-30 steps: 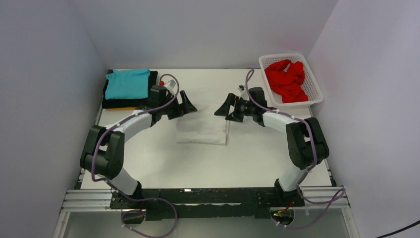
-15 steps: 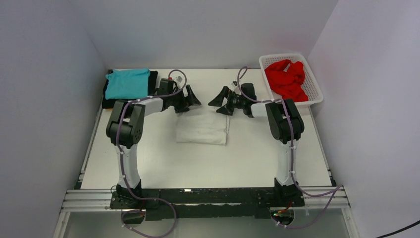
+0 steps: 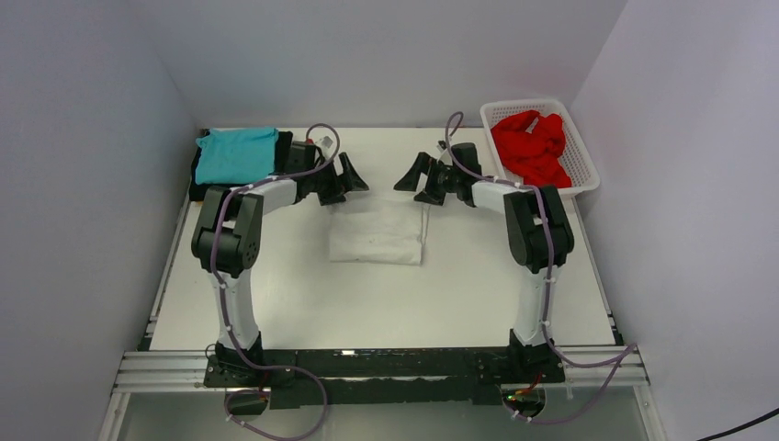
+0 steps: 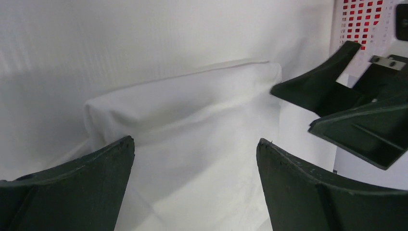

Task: Fold and stack the t-shirts
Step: Smooth out wrinkles on the folded tshirt, then put the neatly folded tshirt into the corner of the board with the left arm

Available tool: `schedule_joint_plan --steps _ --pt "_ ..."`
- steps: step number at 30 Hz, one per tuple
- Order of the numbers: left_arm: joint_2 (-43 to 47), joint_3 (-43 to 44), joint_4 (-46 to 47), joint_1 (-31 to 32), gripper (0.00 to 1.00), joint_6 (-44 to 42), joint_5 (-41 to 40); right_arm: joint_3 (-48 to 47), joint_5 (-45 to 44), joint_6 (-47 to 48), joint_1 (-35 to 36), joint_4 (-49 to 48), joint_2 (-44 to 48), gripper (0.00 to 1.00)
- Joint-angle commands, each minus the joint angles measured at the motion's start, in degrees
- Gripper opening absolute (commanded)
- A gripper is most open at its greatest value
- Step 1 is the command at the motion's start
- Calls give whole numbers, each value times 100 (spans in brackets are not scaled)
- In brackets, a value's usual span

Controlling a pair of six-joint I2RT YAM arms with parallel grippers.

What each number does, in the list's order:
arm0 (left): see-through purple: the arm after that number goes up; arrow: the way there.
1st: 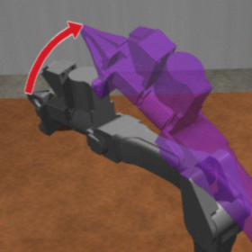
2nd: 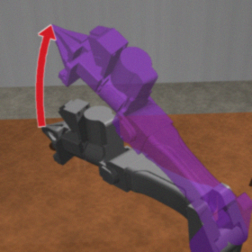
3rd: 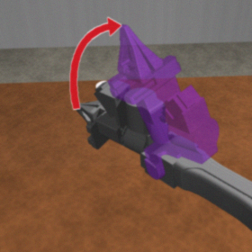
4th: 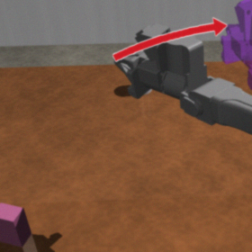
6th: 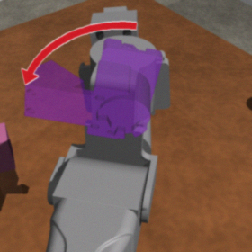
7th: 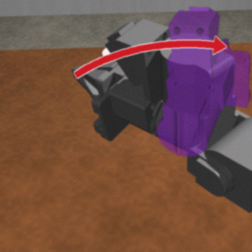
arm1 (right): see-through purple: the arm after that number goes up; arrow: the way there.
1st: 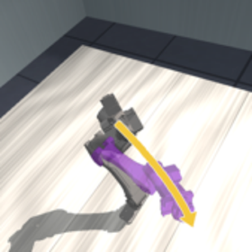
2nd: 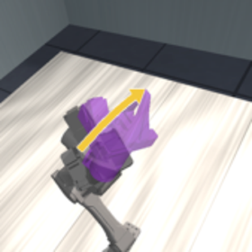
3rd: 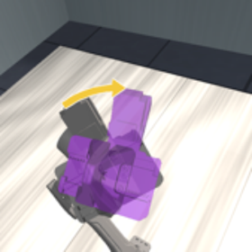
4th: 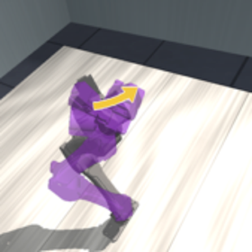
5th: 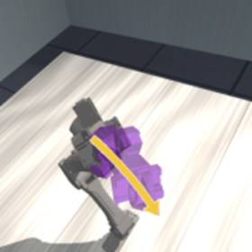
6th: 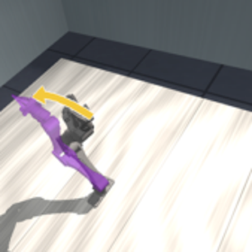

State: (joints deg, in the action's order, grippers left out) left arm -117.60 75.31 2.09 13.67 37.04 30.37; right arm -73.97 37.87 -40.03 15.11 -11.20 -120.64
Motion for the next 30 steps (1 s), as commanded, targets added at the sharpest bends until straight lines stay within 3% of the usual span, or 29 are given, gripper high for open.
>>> schedule_joint_plan --steps 1,8,15,24,30 --pt "1183 -74 -417 -5 99 -382 -647 173 -705 785 -60 660 1282 100" --pt "2910 -1215 -828 19 100 -802 -1717 1980 -2362 734 -109 283 3323 100" --pt "2934 -1800 -997 21 99 -850 -2082 3171 -4506 872 -173 653 5154 100" --pt "1759 -1403 -1185 227 99 -896 -2075 3286 -4071 1427 -206 1399 5659 100" --pt "1063 -958 -1480 582 83 -910 -2332 3434 -4211 1624 -202 1288 5784 100"
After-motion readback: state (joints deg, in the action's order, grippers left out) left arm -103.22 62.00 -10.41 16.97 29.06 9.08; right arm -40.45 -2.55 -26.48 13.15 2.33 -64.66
